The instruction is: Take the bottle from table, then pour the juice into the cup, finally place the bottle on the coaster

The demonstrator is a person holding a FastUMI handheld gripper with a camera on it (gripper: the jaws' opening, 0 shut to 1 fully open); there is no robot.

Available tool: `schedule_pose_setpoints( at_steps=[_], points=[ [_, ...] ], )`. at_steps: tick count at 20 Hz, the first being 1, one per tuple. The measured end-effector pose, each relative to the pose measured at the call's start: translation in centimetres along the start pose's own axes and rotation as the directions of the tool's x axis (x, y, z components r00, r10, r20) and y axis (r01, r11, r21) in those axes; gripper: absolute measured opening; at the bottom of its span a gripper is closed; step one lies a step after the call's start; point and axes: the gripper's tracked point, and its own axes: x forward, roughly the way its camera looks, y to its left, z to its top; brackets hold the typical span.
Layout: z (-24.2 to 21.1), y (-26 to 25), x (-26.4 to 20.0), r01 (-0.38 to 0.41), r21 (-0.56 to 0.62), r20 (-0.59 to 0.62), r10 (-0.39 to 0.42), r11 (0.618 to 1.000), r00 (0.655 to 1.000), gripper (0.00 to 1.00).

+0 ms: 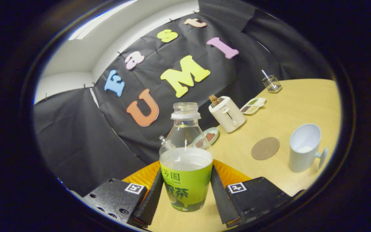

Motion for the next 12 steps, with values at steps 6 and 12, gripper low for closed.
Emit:
schedule_pose_setpoints(
  at_steps=[6,12],
  points=[
    [0.8,0.5,-0.8,-0.119,0.261,0.049,0.110,0.958,0.993,0.78],
    [2.2,-0.4,-1.7,-0.226,0.505,0.147,0.175,0.833,0.974,0.78]
  ],
)
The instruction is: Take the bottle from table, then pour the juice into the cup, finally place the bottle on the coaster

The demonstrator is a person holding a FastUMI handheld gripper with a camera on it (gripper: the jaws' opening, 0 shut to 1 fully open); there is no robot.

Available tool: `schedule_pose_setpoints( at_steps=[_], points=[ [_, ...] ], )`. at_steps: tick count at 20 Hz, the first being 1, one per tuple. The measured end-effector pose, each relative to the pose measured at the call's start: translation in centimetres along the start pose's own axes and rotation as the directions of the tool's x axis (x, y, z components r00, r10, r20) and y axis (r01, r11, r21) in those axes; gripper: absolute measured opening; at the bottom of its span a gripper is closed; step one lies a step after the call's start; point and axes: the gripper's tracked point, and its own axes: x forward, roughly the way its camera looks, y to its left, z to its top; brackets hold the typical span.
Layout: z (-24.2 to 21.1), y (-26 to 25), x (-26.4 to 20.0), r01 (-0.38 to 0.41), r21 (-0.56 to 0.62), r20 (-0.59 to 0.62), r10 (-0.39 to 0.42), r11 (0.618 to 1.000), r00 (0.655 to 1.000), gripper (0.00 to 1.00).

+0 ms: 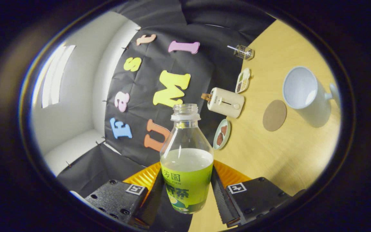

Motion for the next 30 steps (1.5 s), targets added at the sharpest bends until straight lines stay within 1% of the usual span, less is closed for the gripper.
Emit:
schedule_pose_setpoints(
  at_steps=[4,8,10,12,15,20,24,30],
  points=[
    [2.1,-0.6,-0.2,-0.054,0.147,0.071,0.044,0.988,0.996,0.78],
    [3.9,-1.5,-1.1,-0.058,0.251,0.123,0.027,0.966,0.992,0.78],
    [4.8,-1.7,-1.4,-0.079,0.307,0.156,0.032,0.948,0.987,0.78],
    [5.1,-1.6,-1.4,-0.093,0.355,0.161,0.037,0.930,0.986,0.78],
    [5.6,-1.2,-1.5,-0.097,0.395,0.162,0.035,0.914,0.986,0.78],
    [5.9,1.1,-1.4,-0.151,0.470,0.160,0.085,0.870,0.984,0.78],
    [6.7,2.2,-1.4,-0.161,0.495,0.163,0.091,0.854,0.982,0.78],
    [6.8,3.0,-1.1,-0.177,0.581,0.164,0.098,0.795,0.981,0.78]
  ],
)
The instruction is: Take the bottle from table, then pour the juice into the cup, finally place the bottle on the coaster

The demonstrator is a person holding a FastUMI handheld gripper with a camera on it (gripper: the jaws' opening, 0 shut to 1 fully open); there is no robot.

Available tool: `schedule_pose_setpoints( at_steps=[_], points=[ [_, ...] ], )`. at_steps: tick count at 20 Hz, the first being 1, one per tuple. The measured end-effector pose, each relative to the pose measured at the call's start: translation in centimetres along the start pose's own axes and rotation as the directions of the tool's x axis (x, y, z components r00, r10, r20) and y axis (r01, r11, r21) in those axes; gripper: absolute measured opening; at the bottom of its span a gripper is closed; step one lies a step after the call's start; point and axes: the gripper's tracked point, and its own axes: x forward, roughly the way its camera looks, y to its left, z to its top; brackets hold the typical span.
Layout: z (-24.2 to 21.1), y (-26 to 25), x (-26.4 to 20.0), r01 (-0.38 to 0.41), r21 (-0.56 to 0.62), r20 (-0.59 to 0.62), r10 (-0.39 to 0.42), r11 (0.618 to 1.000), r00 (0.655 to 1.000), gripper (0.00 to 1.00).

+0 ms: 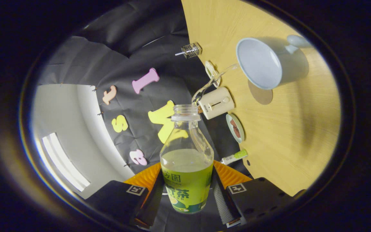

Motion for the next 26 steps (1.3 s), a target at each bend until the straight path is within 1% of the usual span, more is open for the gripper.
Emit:
schedule_pose_setpoints(
  at_steps=[9,18,26],
  points=[
    [1.0,-0.2,-0.3,-0.012,0.133,0.014,0.010,0.991,1.000,0.78],
    [2.5,-0.2,-0.7,-0.008,0.207,0.027,0.002,0.978,1.000,0.78],
    [3.1,0.7,-1.2,-0.013,0.288,0.034,0.004,0.957,0.999,0.78]
  ],
)
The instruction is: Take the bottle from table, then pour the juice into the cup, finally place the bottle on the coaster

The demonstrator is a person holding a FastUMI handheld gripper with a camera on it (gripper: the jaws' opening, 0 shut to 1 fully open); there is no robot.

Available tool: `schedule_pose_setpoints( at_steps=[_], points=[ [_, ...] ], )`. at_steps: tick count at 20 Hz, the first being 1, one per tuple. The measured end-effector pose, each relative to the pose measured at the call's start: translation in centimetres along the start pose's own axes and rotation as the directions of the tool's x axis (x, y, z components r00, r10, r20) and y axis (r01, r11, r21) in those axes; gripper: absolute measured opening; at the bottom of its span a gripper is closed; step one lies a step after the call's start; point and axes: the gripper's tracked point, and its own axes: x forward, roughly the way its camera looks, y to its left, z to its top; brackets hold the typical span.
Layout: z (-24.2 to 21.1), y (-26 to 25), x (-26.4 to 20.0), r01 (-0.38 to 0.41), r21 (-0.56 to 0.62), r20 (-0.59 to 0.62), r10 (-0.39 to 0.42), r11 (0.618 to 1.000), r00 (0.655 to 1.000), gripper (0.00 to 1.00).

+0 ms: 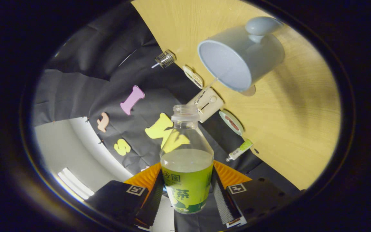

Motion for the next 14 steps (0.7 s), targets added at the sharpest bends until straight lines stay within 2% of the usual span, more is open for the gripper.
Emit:
schedule_pose_setpoints(
  at_steps=[14],
  points=[
    [-3.8,5.5,0.1,-0.053,0.073,-0.050,0.057,0.996,0.997,0.78]
  ],
)
